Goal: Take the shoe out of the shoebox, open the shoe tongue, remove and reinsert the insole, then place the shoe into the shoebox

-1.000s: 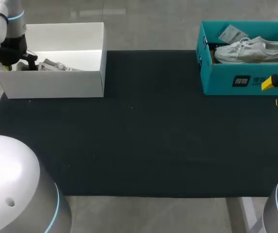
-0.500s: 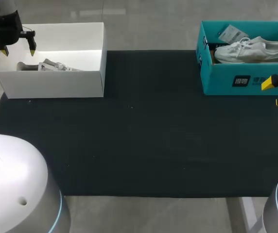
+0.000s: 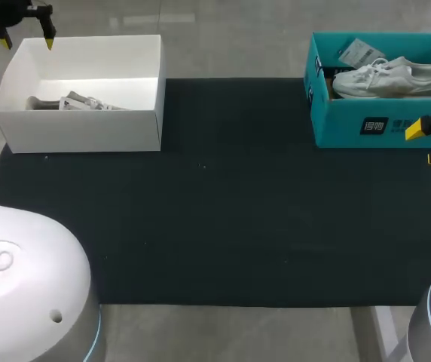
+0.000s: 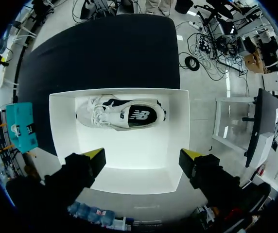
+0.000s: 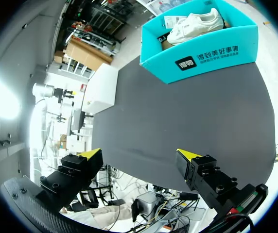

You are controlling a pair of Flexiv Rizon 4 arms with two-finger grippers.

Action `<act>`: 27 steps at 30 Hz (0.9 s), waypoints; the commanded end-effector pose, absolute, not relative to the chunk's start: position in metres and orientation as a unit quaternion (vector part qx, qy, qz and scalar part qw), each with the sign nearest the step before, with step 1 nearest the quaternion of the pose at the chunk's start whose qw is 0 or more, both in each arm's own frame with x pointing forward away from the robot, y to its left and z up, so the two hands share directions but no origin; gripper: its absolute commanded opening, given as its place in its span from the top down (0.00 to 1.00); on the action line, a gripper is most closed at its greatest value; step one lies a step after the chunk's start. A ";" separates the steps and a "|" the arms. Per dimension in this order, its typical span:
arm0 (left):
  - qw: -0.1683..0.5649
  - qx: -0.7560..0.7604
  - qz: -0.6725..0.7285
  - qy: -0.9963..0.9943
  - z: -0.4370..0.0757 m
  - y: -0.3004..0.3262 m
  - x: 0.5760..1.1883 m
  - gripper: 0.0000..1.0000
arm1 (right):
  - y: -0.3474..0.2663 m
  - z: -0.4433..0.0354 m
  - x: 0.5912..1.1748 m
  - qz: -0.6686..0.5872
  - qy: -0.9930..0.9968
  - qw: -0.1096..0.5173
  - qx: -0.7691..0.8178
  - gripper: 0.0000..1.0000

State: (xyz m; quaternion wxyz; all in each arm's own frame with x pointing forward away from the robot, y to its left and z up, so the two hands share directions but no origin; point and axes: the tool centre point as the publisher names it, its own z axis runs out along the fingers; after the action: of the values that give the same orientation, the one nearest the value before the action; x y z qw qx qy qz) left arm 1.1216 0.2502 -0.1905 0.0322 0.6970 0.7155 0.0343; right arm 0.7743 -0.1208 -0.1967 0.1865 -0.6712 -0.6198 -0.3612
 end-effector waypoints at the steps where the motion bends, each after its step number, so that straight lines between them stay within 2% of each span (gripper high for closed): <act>1: 0.022 0.697 0.031 0.716 -0.174 0.249 1.123 0.00 | -0.121 -0.197 0.774 -0.361 -0.620 0.186 -0.672 0.00; 7: 0.022 0.697 0.031 0.716 -0.174 0.249 1.123 0.00 | -0.133 -0.199 0.788 -0.365 -0.628 0.172 -0.666 0.00; 19: 0.022 0.697 0.031 0.716 -0.174 0.249 1.123 0.00 | -0.219 -0.189 0.911 -0.273 -0.742 0.096 -0.604 0.00; 27: 0.022 0.697 0.031 0.716 -0.174 0.249 1.123 0.00 | -0.252 -0.187 0.990 -0.288 -0.729 0.077 -0.616 0.00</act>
State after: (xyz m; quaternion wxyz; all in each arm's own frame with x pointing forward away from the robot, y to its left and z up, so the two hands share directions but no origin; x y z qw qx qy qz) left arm 1.1236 0.2485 -0.1744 0.0226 0.6968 0.7163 0.0303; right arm 0.9279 -0.2459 -0.1948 0.0366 -0.6207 -0.7109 -0.3287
